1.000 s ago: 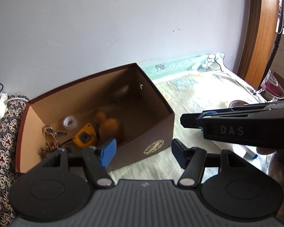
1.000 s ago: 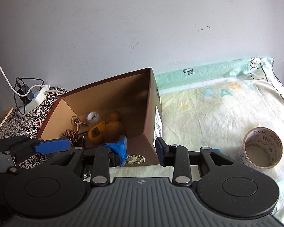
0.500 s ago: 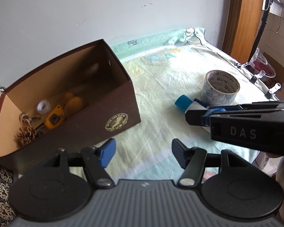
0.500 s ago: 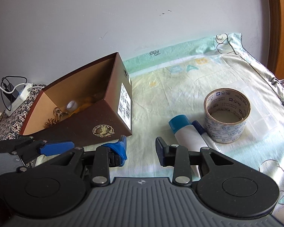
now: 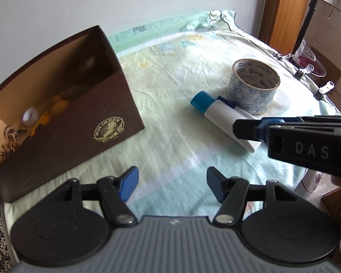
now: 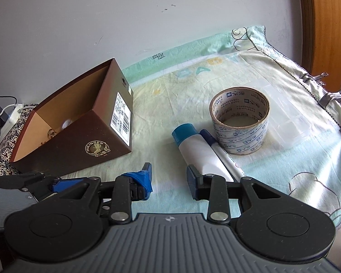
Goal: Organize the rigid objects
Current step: 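Withdraw the right gripper from the box toward the white bottle, then grasp the white bottle with blue cap with the right gripper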
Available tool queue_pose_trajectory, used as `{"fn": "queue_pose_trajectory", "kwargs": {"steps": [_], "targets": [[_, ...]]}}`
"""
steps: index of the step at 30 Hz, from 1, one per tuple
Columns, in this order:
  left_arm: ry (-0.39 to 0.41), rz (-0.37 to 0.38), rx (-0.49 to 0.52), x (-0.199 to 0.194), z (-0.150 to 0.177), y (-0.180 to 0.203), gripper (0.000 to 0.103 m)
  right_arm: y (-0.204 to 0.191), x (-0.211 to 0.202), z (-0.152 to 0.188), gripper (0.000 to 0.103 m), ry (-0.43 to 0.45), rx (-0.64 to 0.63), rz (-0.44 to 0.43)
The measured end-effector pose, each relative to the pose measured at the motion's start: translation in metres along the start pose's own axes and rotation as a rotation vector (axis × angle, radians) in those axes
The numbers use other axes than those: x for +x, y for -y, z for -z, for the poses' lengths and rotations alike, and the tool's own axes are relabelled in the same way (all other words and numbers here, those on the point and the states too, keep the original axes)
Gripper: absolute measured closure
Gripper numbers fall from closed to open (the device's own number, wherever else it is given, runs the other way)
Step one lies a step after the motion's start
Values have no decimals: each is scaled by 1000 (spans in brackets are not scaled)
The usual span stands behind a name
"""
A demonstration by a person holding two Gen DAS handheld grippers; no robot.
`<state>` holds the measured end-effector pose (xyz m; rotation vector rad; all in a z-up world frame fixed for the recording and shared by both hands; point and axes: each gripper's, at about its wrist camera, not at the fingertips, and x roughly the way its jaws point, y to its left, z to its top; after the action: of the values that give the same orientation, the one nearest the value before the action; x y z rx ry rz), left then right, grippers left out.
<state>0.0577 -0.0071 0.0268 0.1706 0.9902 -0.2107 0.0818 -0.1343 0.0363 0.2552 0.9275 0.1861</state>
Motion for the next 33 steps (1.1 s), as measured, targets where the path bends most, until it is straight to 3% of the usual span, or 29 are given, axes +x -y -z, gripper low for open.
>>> {"fn": "queue_pose_trajectory", "kwargs": {"steps": [23, 33], "targets": [[-18, 74, 55, 30, -18, 24, 33, 42, 10, -11, 86, -9, 91, 5], [-8, 152, 50, 43, -36, 29, 33, 65, 5, -22, 86, 22, 124, 13]]}}
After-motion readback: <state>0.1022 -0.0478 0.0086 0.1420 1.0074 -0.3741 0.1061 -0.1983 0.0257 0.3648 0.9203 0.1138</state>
